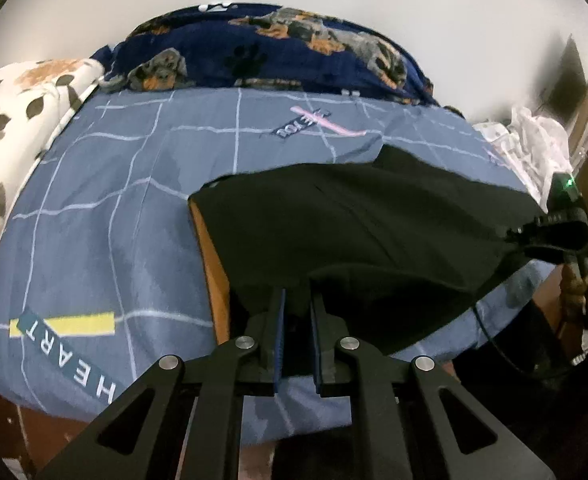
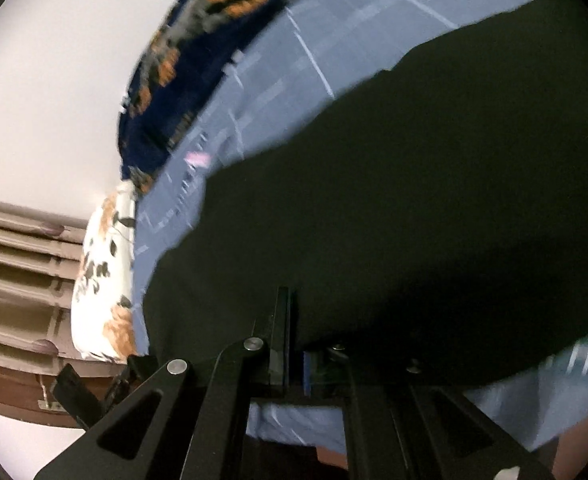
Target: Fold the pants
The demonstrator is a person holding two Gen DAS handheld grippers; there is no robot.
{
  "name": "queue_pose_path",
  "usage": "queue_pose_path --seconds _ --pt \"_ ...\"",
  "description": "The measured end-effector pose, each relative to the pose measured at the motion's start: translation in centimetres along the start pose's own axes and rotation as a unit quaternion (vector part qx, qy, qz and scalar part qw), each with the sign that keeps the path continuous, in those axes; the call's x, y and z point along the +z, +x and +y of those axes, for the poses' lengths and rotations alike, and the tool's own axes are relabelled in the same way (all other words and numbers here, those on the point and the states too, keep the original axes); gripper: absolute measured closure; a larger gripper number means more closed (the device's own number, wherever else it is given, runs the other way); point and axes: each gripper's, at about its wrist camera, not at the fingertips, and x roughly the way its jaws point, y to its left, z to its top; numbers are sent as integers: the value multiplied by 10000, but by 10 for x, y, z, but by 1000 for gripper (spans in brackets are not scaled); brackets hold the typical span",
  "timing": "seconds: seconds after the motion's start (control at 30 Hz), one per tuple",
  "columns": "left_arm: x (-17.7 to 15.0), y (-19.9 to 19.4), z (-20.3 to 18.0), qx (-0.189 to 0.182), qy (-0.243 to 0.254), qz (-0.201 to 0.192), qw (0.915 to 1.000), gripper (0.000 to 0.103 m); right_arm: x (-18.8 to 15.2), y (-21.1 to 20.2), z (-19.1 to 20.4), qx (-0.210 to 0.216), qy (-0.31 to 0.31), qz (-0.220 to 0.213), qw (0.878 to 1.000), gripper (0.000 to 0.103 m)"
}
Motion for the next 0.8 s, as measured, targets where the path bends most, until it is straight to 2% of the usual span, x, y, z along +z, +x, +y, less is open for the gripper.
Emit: queue_pose_path --seconds 0.17,0.23,0.3,0.37,0.47,0.57,0.63,0.7,0.73,0.77,0.8 --pt "-13 11 3 112 97 125 9998 89 -8 8 -15 42 91 45 9999 98" --pt "-17 11 3 190 165 108 9996 84 -9 10 -14 25 40 52 10000 98" --pt "-19 10 5 344 241 103 9991 73 -11 11 -16 103 91 103 9999 98" --pt "-22 6 10 613 178 67 9979 46 -12 12 -17 173 142 125 9997 97" --pt "-24 -4 21 843 5 -67 9964 35 -12 13 -18 261 174 158 9994 96" --pt "-22 -20 26 1330 10 -277 9907 35 -14 16 -18 322 171 208 9991 95" --pt "-17 -33 32 1872 -37 -491 9811 32 -15 16 -19 334 162 222 9991 95" --pt "-12 -44 41 2099 -190 -645 9754 31 -16 16 -20 347 144 212 9991 95" --pt "-9 -50 46 2170 -332 -696 9731 31 -16 17 -20 367 150 209 9990 95" --pt "-4 -55 48 2044 -486 -746 9748 31 -17 17 -21 398 163 207 9989 95" --pt "1 -58 46 1733 -574 -793 9800 31 -17 17 -22 430 183 199 9987 95"
